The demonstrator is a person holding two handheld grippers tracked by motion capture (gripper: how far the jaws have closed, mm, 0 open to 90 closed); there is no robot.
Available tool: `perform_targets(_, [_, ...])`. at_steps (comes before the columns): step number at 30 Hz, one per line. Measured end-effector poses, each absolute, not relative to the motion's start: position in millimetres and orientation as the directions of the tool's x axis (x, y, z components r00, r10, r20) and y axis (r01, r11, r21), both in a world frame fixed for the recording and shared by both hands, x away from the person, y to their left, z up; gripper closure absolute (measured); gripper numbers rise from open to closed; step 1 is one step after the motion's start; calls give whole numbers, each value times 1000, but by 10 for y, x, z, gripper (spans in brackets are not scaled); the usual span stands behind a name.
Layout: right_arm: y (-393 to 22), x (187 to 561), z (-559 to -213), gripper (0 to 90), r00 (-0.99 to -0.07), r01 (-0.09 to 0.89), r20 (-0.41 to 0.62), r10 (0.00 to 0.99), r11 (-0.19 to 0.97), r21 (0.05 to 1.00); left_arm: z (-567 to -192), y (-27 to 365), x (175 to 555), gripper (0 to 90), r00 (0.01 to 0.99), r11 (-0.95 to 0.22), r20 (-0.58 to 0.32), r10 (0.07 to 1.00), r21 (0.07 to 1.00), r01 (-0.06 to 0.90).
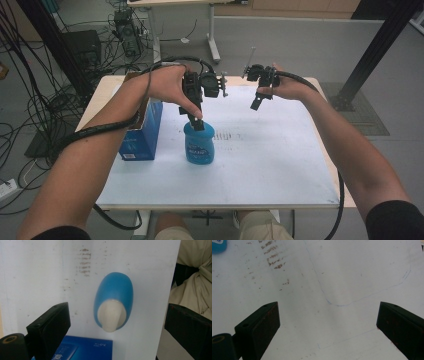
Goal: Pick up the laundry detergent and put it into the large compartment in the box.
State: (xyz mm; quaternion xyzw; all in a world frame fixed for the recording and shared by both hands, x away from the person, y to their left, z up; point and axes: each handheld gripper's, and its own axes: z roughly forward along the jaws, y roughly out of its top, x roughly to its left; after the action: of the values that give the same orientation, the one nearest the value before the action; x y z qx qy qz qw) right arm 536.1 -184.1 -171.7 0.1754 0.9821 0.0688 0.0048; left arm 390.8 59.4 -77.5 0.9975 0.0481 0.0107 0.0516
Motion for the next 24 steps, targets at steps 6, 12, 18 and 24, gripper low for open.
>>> perform_targets(6, [-1854,5356,-1716,47,-937,347,15,348,927,139,-803,608,3913,69,995,-990,11,100,101,98])
perform_targets(12, [-1838,5350,-1732,48,-938,346,15,347,928,137,-877,620,3935,68,994,-990,7,107,94,106])
perform_targets(18, [-1824,5356,-1738,48,-937,348,15,349,928,131,-1020,610,3971,69,994,-990,-9,111,83,112])
perform_targets(24, [-1831,5364,-1766,48,-938,347,16,348,929,132,-1164,571,3994,69,995,-993,-15,95,73,96])
